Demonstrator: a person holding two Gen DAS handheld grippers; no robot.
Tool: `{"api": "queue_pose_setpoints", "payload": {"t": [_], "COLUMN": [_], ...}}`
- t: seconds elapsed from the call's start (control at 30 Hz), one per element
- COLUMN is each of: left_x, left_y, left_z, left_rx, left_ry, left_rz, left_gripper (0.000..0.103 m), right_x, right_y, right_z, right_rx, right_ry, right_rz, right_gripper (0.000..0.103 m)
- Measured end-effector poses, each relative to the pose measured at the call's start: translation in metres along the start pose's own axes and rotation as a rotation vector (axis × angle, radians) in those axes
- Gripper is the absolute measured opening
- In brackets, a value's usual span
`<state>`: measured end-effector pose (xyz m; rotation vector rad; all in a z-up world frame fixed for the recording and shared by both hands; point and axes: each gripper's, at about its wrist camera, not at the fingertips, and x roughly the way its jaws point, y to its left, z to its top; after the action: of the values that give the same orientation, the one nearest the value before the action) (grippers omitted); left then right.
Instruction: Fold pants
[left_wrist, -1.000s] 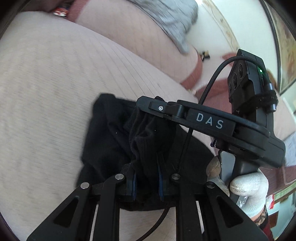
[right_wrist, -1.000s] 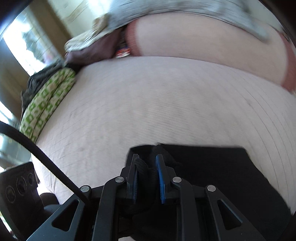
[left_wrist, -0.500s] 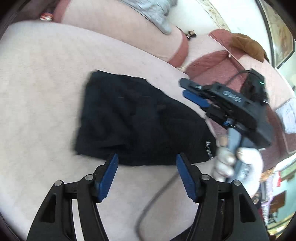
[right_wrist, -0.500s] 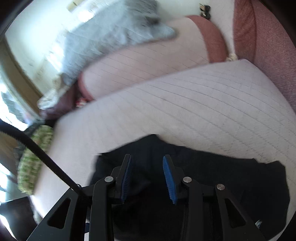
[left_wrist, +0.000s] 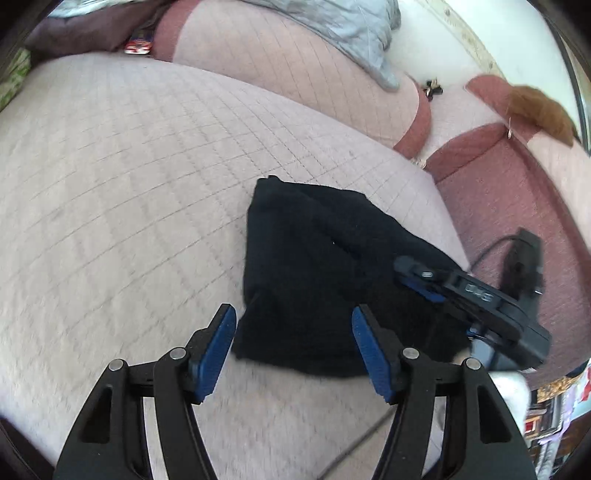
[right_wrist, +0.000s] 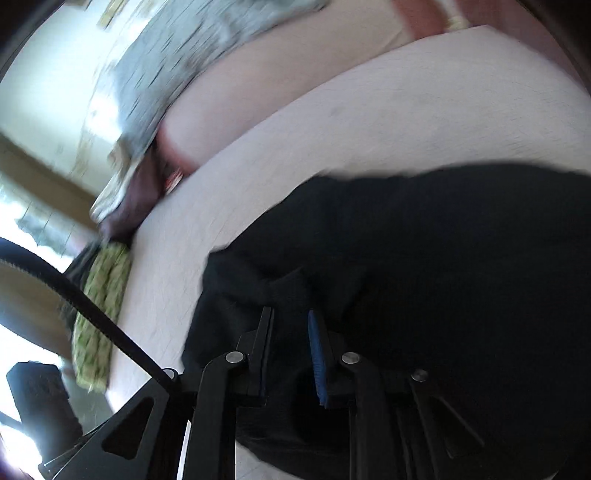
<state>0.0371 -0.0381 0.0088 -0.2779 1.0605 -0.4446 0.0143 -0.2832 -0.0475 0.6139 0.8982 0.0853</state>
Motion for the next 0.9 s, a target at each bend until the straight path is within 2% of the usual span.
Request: {"api": "queue_pose_setpoints", "payload": {"t": [0.03, 0.13, 0.2, 0.27, 0.33, 0.4, 0.47, 0.57, 0.63, 0.73, 0.8, 0.9], "left_x": [0.015, 0.044, 0.046, 0.042, 0.033, 0.015, 0.005, 0.01, 0.023, 0.041, 0.046, 0.035], "left_y": [-0.003, 0.001, -0.007, -0.016, -0.021, -0.034, -0.052, -0.084, -0.112, -0.163, -0.194, -0.205], "left_z": [0.005, 0.004, 0.002, 0.002, 0.004, 0.007, 0.014, 0.024, 0.032, 0.04, 0.043, 0.043], "left_rx": [0.005, 0.03, 0.112, 0.158, 0.155, 0.179, 0.215, 0.248, 0.276, 0.334, 0.341, 0.319], "left_ry": [0.017, 0.088, 0.07, 0.109, 0.131, 0.102, 0.088, 0.113, 0.14, 0.158, 0.173, 0.158], "left_rz": [0.025, 0.076, 0.105, 0.135, 0.093, 0.057, 0.02, -0.03, -0.049, -0.093, -0.144, -0.165], "left_gripper": [0.064, 0.064, 0.066, 0.066, 0.066, 0.066, 0.066, 0.069, 0.069, 0.069, 0.069, 0.069], "right_x": [-0.003, -0.012, -0.03, -0.051, -0.073, -0.108, -0.138, -0.171, -0.186, -0.187, -0.181, -0.179], "right_y": [-0.005, -0.022, -0.031, -0.034, -0.036, -0.051, -0.066, -0.096, -0.12, -0.154, -0.165, -0.171], "right_z": [0.001, 0.007, 0.012, 0.019, 0.024, 0.023, 0.014, -0.009, -0.031, -0.061, -0.069, -0.068], "right_rx": [0.01, 0.104, 0.135, 0.141, 0.146, 0.158, 0.174, 0.229, 0.31, 0.432, 0.471, 0.463], "right_ry": [-0.012, -0.012, -0.058, -0.113, -0.173, -0.25, -0.317, -0.369, -0.377, -0.324, -0.288, -0.274], "right_rz": [-0.018, 0.029, 0.051, 0.06, 0.057, 0.029, -0.034, -0.133, -0.15, -0.101, -0.086, -0.065], "right_gripper": [0.04, 0.04, 0.04, 0.04, 0.041, 0.049, 0.054, 0.056, 0.056, 0.057, 0.057, 0.056]}}
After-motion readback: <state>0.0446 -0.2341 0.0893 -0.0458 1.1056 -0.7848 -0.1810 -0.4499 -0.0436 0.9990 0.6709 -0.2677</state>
